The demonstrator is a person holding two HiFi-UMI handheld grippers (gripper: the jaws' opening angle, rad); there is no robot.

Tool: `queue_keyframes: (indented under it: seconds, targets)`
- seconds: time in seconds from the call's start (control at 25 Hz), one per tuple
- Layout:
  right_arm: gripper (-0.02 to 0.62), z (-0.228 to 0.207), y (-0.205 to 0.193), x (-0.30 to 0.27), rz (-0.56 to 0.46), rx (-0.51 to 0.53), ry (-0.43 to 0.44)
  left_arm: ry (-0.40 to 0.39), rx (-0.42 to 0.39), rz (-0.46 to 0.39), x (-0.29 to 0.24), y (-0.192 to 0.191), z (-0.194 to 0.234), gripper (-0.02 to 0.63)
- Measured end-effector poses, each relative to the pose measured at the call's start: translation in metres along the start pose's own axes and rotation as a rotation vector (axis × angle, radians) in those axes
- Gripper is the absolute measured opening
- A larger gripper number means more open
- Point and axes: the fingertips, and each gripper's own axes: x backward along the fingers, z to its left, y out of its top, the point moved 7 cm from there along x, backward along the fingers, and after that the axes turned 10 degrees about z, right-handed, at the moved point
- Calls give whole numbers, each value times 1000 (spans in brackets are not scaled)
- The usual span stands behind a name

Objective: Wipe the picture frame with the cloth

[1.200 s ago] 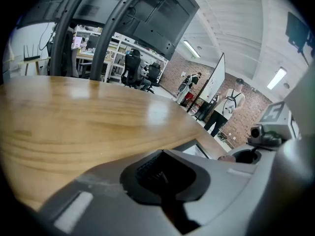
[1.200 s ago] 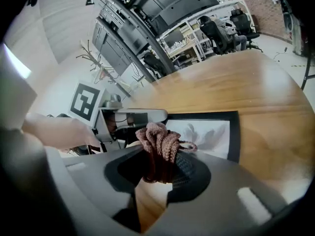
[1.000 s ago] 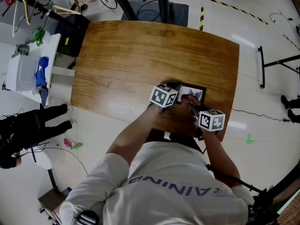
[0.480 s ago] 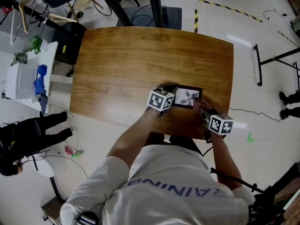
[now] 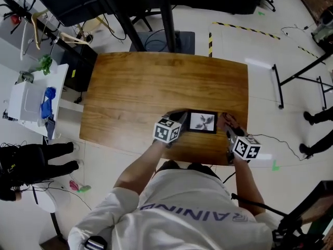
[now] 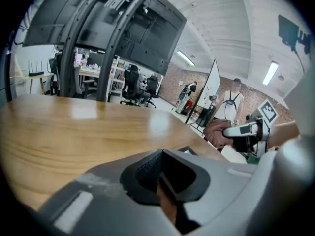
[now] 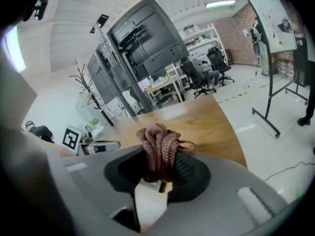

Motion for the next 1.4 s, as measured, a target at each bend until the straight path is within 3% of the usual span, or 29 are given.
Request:
queue_keyframes:
  seconds: [0.28,0.6,0.84,1.4]
  targets:
    - [120,31,64,57,-300,138,-41,80,-49,-292,105,67,-23,6]
    - [120,79,111,93,-434,291,-20,160,-127,-509,181,109,-39,6]
    - [117,93,112,104,-441,343,-22,152,-167,-538,192,116,-48,6]
    - [114,98,103,107,-419,375,-44,126,-165,-529,185,116,-51,6]
